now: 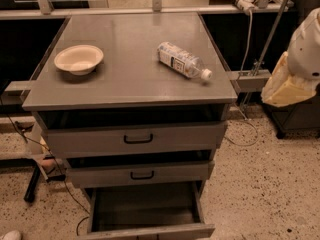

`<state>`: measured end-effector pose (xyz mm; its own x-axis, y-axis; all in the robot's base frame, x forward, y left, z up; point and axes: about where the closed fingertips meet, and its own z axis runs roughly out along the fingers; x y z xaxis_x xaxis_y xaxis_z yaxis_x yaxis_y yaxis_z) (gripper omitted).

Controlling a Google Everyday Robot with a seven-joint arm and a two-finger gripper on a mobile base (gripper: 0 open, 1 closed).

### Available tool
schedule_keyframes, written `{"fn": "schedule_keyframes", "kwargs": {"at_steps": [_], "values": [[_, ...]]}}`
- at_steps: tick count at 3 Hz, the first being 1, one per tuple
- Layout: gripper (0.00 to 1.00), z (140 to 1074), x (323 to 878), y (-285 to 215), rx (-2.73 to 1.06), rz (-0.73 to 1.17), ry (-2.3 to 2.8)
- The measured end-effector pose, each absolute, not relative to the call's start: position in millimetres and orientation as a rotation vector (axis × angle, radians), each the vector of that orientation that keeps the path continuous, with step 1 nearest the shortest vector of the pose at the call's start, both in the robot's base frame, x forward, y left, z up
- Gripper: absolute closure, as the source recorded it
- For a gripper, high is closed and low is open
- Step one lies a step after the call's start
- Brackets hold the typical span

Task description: Close bottom drawer

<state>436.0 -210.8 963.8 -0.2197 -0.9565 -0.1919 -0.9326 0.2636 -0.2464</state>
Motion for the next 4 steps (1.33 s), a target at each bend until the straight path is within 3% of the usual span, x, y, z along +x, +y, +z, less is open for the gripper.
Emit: {"fn": "schedule_keyframes", "kwargs": {"at_steps": [3,4], "values": [[1.00,770.4,353.2,-165.2,-1.773,0.241,2.532],[1.00,755.9,340.1,-168.2,-1.791,0.260,2.564]]}}
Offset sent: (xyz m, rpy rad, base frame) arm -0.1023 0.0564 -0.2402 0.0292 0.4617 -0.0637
